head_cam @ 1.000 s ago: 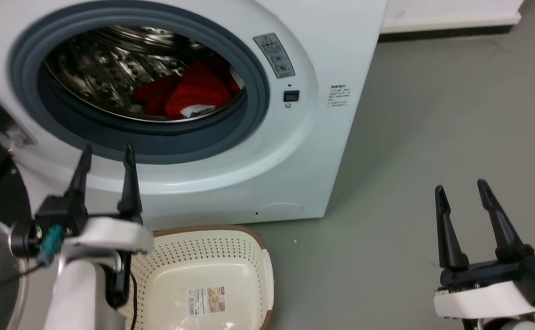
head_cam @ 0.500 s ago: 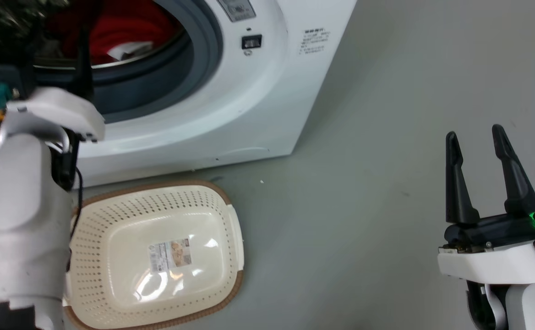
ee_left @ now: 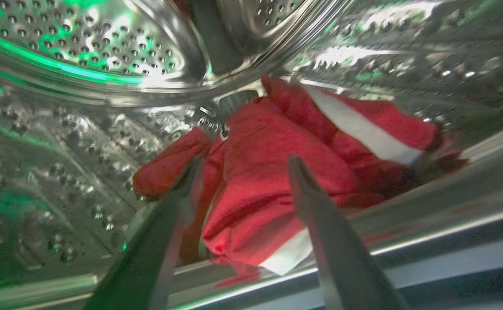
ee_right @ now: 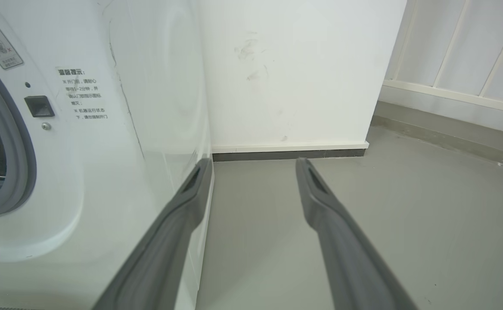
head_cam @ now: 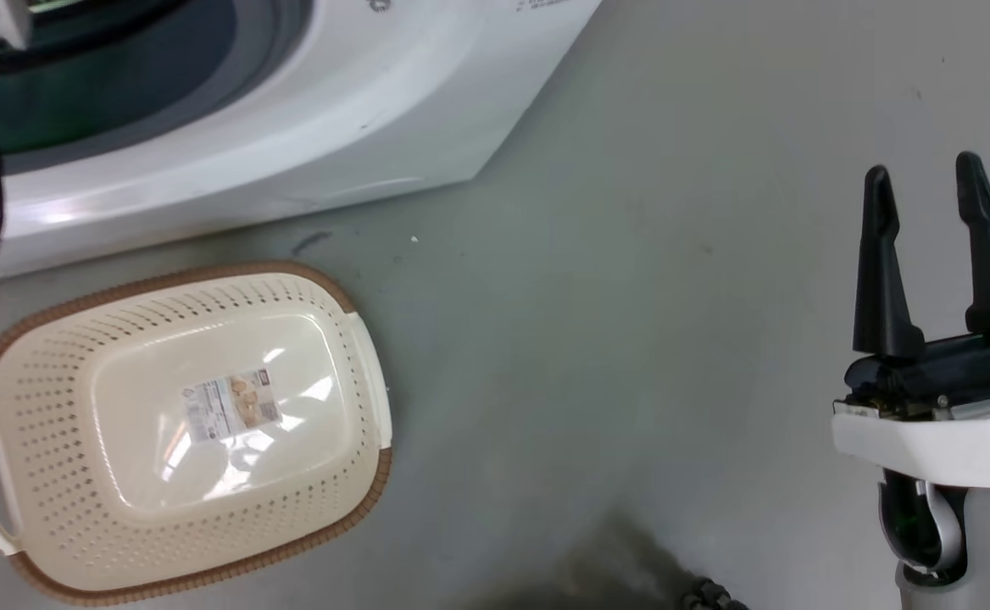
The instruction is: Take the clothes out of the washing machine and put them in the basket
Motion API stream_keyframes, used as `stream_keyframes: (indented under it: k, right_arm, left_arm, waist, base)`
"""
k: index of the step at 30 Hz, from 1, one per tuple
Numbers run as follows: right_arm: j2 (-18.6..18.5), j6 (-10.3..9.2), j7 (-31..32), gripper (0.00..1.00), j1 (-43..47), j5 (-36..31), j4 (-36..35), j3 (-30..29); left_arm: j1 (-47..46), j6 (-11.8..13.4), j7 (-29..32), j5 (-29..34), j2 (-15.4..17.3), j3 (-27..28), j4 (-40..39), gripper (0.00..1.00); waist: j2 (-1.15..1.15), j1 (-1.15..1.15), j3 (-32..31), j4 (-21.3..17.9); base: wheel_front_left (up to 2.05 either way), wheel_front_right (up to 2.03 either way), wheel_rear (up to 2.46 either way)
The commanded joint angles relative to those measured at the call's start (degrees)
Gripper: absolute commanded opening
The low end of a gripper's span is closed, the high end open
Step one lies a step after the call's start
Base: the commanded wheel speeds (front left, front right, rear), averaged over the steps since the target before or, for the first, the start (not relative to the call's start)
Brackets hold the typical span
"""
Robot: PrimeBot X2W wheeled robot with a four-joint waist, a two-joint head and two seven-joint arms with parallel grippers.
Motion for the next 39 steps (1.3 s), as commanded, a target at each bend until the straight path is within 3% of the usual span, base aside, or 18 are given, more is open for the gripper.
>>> stream_keyframes:
  k: [1, 10, 17, 24, 30, 31, 32, 33, 39]
  right_arm:
    - [0.0, -0.04, -0.1, 1.00, -1.1, 0.6, -0.4, 0.0]
    - [0.0, -0.04, -0.1, 1.00, -3.8, 3.3, -1.7, 0.7]
    - [0.0, -0.04, -0.1, 1.00, -4.7, 4.6, -2.7, 0.9]
    - [0.0, -0.04, -0.1, 1.00, -5.2, 5.6, -3.4, 0.9]
    - [0.0, -0.04, -0.1, 1.00, -5.6, 5.8, -3.4, 1.0]
    - [0.0, -0.04, -0.1, 1.00, -5.6, 5.8, -3.5, 0.9]
    - [0.0, -0.04, -0.1, 1.00, -5.6, 5.7, -3.5, 0.7]
    - [0.0, -0.04, -0.1, 1.00, -5.6, 5.6, -3.5, 0.6]
    - [0.0, -0.04, -0.1, 1.00, -5.7, 5.0, -3.6, 0.6]
  left_arm:
    - [-1.8, 0.0, 2.2, -1.2, 1.0, -1.1, 0.0, 1.00]
    - [-12.4, 0.0, 19.2, -7.9, 6.2, -8.4, -0.4, 1.00]
    - [-19.0, 0.0, 31.5, -11.5, 7.4, -11.0, 1.1, 1.00]
    - [-22.6, 0.0, 36.4, -11.0, 7.5, -12.9, 2.0, 1.00]
    - [-23.1, 0.2, 36.4, -11.5, 7.9, -13.1, 3.6, 1.00]
    - [-23.1, 0.2, 36.4, -11.7, 7.9, -13.1, 3.9, 0.91]
    - [-23.0, 0.1, 36.0, -11.8, 7.8, -13.1, 4.1, 0.27]
    - [-22.8, 0.1, 35.7, -11.9, 7.8, -13.2, 4.3, 0.00]
    - [-21.9, 0.0, 31.4, -11.9, 8.1, -13.9, 4.5, 0.00]
  waist:
    - [0.00, -0.01, 3.2, -1.8]
    - [0.00, -0.01, 9.2, -4.1]
    - [0.00, -0.01, 12.3, -5.5]
    - [0.00, -0.01, 14.5, -6.0]
    - [0.00, -0.01, 15.1, -6.3]
    - [0.00, -0.01, 15.1, -6.3]
    - [0.00, -0.01, 15.1, -6.2]
    - [0.00, -0.01, 15.1, -6.1]
    - [0.00, -0.01, 14.4, -5.5]
  base:
    - [0.00, 0.00, 0.00]
    - [0.00, 0.00, 0.00]
    - [0.00, 0.00, 0.00]
    - [0.00, 0.00, 0.00]
    - [0.00, 0.00, 0.00]
    - [0.00, 0.00, 0.00]
    - [0.00, 0.00, 0.00]
    - [0.00, 0.00, 0.00]
    - [0.00, 0.00, 0.00]
